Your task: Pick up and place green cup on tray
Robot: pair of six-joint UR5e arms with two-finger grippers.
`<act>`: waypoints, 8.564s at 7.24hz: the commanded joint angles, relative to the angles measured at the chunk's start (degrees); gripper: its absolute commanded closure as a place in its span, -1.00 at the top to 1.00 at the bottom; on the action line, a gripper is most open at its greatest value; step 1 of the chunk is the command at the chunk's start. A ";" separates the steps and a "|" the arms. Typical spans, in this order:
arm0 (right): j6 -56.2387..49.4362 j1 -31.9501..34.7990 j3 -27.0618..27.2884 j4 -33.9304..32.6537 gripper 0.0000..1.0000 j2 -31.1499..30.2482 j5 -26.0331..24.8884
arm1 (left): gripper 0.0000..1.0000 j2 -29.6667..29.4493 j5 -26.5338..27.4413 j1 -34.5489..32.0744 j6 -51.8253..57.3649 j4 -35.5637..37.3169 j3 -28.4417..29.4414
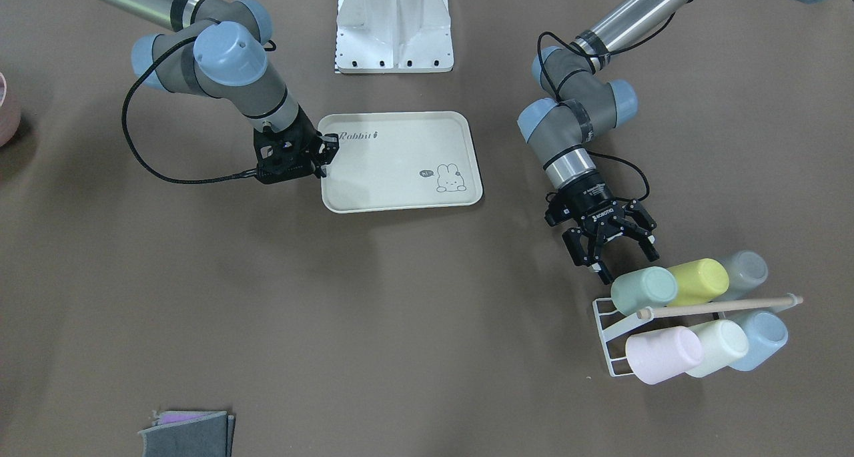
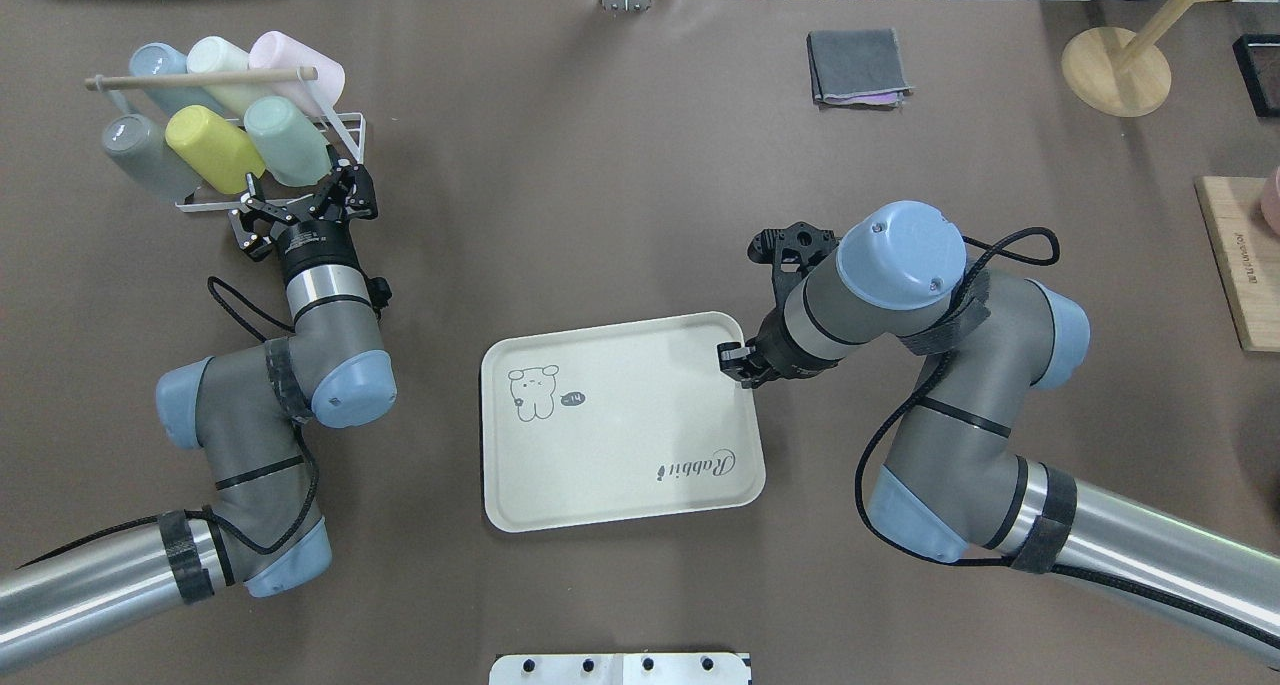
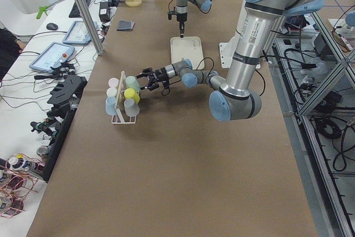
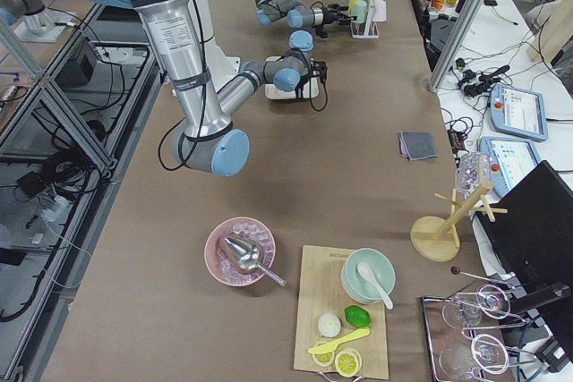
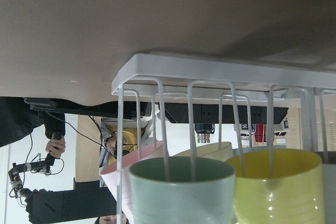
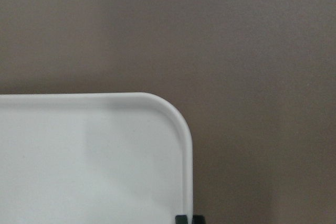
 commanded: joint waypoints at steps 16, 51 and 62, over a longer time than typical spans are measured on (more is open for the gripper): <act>-15.32 16.95 0.10 -6.99 1.00 -4.04 6.56 | -0.25 -1.98 2.70 -2.93 4.31 -4.71 3.31; -67.61 61.74 -2.45 -21.90 1.00 -29.71 16.26 | 0.18 -10.07 -61.28 5.59 -110.00 -82.40 13.31; -67.61 61.74 -2.45 -21.90 1.00 -29.79 16.26 | 0.62 -10.33 -61.37 5.51 -111.67 -76.87 10.68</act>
